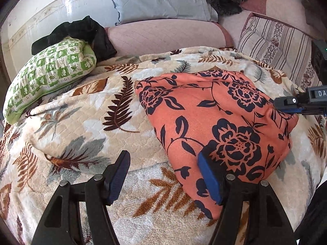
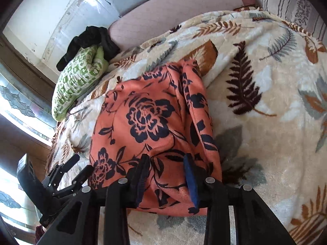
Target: Fold small clothes
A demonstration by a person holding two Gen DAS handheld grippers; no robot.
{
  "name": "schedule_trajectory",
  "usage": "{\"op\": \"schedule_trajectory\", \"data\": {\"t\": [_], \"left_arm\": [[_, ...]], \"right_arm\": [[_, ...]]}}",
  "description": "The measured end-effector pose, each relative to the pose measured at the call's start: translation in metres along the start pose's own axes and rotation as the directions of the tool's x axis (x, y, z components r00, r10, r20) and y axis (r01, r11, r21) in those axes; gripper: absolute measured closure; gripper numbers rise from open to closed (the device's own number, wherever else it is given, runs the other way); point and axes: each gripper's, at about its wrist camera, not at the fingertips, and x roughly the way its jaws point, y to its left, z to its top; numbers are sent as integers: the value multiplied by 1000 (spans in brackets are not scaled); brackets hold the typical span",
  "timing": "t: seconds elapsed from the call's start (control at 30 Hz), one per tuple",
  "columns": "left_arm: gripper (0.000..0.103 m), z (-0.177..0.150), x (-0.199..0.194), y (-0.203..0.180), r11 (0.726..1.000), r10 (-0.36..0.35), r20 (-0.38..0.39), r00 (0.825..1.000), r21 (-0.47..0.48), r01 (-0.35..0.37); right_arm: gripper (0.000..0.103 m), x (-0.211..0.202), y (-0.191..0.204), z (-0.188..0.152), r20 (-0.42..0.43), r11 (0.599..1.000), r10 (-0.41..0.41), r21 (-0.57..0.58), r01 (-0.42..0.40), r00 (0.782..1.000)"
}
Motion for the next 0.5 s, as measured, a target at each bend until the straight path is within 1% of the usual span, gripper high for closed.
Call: {"op": "schedule_trajectory", "data": {"t": [0.1,0.13,0.2,0.23,0.3,0.33,0.37,0.4,0.43,0.47,0.5], "left_arm": [[34,4,-6,-1,1000,-3,56,998,-4,3],[34,5,-7,-2,1000,-9,73,997,-6,9],[34,8,-7,-2,999,-45,90,995,-18,47],[33,9,-5,-4,997,-70,82,994,-19,72],[32,7,7,-9,996,-86,24,996,-3,86],[32,4,14,-12,996,-84,-6,996,6,84],[31,1,20,-14,997,-82,-18,996,11,82],[30,0,22,-14,996,-90,-21,996,10,90],[30,1,24,-13,995,-100,-26,995,3,100],[29,2,26,-10,994,-112,-32,993,-7,112],[28,2,26,-7,992,-125,-39,991,-22,124]], "right_arm": [[64,-6,12,26,93,999,46,-3,-46,995],[64,-4,17,35,112,998,67,-10,-67,991],[64,8,29,55,130,993,117,-28,-115,984],[64,18,32,65,123,990,138,-21,-137,983],[64,47,29,82,76,988,149,28,-152,986],[64,62,25,88,57,990,125,57,-128,991],[59,79,16,94,34,993,78,90,-81,996],[57,96,4,99,4,992,29,124,-29,1000],[57,112,-10,102,-24,987,15,157,-11,1000],[60,120,-22,104,-15,981,42,193,-38,999],[60,118,-28,106,2,970,76,231,-74,997]]}}
